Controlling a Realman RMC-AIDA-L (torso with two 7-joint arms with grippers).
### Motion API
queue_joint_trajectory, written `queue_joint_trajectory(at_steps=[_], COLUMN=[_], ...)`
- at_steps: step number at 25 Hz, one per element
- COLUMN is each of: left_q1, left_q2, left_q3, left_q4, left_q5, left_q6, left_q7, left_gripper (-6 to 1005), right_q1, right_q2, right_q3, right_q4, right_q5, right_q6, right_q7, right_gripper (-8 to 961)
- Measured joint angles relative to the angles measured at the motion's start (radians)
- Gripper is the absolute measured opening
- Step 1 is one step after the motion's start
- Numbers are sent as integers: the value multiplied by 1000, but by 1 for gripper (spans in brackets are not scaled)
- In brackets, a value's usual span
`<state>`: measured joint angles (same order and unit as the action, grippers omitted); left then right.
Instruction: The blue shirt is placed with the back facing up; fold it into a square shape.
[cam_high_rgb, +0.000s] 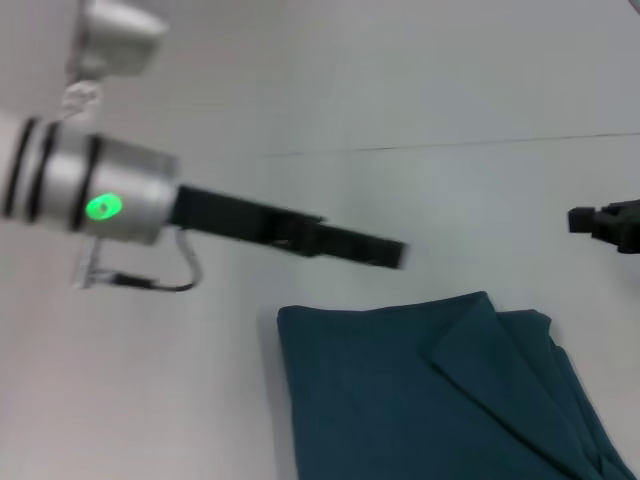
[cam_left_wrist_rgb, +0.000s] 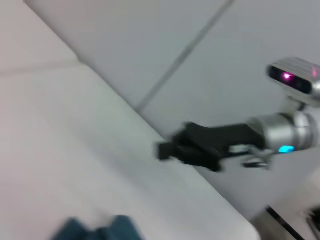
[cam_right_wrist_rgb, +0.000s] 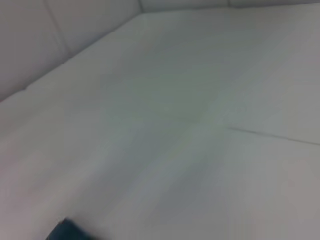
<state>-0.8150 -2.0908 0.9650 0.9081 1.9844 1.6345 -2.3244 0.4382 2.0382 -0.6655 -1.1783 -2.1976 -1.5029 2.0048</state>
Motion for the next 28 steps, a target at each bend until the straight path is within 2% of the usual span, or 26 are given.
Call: queue_joint_trajectory(at_steps=[3, 6, 12, 16, 20, 28], left_q1=[90, 162, 270, 300, 320, 322], left_q2=[18, 32, 42, 40, 36, 35], left_q3=[-51, -79, -195, -247, -258, -259], left_q4=[6, 7, 1, -1, 0, 3], left_q5=[0, 3, 22, 53, 67, 83], left_q6=[17, 38, 49, 66, 73, 66], left_q7=[122, 228, 331, 350, 361, 363], left_gripper=[939, 939, 938, 938, 939, 938], right_q1=[15, 49, 158, 218, 257, 284], right_q2=[29, 48, 57, 60, 62, 65], right_q3=[-73, -183, -476, -646, -749, -906], right_q4=[-130, -227, -247, -214, -180, -115], right_q5=[-90, -194, -369, -447, -473, -564], right_q6=[-54, -102, -145, -134, -123, -57], right_q7=[94, 218, 457, 596, 696, 835], right_gripper=[0, 1, 192, 382, 615, 589])
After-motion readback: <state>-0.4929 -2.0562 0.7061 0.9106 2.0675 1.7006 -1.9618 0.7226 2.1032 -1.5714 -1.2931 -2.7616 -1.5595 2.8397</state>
